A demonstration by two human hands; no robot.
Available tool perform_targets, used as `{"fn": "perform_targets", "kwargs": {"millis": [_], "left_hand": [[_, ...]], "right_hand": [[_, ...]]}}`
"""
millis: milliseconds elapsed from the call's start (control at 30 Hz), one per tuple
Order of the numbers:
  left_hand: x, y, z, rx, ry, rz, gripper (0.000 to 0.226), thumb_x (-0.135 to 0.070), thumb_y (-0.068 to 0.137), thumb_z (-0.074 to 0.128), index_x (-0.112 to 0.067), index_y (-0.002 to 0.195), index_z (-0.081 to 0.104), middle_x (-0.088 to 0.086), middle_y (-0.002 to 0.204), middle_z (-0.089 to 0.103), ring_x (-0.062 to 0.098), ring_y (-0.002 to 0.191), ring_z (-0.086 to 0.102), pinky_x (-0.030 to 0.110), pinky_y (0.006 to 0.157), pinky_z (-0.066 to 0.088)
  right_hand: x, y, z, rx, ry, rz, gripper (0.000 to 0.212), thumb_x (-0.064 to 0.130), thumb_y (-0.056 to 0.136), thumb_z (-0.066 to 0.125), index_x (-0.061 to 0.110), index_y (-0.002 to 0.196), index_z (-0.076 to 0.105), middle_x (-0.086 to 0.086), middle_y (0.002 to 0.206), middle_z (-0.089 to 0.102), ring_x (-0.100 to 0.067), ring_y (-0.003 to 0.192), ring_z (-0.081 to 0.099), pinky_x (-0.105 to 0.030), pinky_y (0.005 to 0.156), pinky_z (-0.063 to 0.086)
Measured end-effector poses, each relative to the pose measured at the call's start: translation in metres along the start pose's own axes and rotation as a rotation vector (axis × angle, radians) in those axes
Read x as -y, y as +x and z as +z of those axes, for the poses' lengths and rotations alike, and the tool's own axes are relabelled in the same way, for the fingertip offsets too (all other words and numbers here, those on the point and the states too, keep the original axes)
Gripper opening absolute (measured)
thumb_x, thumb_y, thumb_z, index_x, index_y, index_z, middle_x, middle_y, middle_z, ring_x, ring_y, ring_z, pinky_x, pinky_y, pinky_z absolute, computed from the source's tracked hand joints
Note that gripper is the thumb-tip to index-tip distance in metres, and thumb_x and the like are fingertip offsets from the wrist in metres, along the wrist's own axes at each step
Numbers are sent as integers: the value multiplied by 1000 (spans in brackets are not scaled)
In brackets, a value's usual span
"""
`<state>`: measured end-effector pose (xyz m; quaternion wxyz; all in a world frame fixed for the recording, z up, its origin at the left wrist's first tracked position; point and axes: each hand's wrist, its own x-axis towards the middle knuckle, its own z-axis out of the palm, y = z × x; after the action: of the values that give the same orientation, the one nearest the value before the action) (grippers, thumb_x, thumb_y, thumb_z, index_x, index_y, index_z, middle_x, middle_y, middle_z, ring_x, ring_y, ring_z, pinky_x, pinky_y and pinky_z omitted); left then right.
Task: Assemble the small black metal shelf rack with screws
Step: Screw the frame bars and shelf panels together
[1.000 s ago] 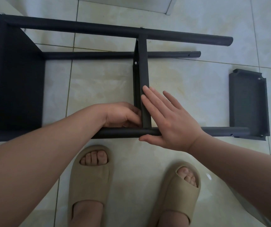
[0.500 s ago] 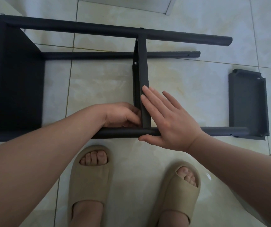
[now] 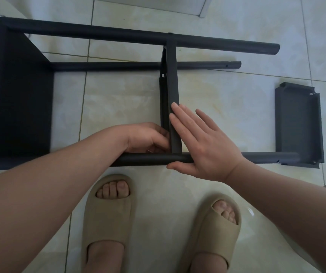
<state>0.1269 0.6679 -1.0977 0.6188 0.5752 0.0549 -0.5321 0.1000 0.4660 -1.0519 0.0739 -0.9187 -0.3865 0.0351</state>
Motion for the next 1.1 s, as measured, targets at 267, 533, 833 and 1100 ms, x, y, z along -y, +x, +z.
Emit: {"fn": "perform_targets", "kwargs": {"millis": [267,533,833,1100], "left_hand": [[-2,-2,1,62,-63,5,18,-8,71,61,-5,85,71,7,74,71,16,67,70,25,61,55],[1,0,-2,17,13,-2,7,3,84,63,-1,89,67,7,69,68,15,61,67,22,59,52],[-2,-3,0,38,9,7,15,-12,71,64,-13,77,78,5,77,73,15,71,71,24,64,55],[-1,-2,-1,44,-5,16,14,-6,71,65,-14,71,77,6,68,70,15,62,69,22,58,53]], "right_hand": [[0,0,0,-5,2,0,96,70,92,47,-4,153,35,-19,164,24,-33,153,24,-53,121,28],[0,0,1,-4,2,0,97,70,92,48,-4,153,34,-19,164,23,-33,153,25,-54,120,29],[0,0,2,-2,-2,2,97,71,92,47,-3,154,33,-19,165,22,-33,153,23,-53,120,28],[0,0,3,-20,-10,-1,97,71,92,47,-3,153,35,-19,164,24,-33,152,25,-53,120,28]]}}
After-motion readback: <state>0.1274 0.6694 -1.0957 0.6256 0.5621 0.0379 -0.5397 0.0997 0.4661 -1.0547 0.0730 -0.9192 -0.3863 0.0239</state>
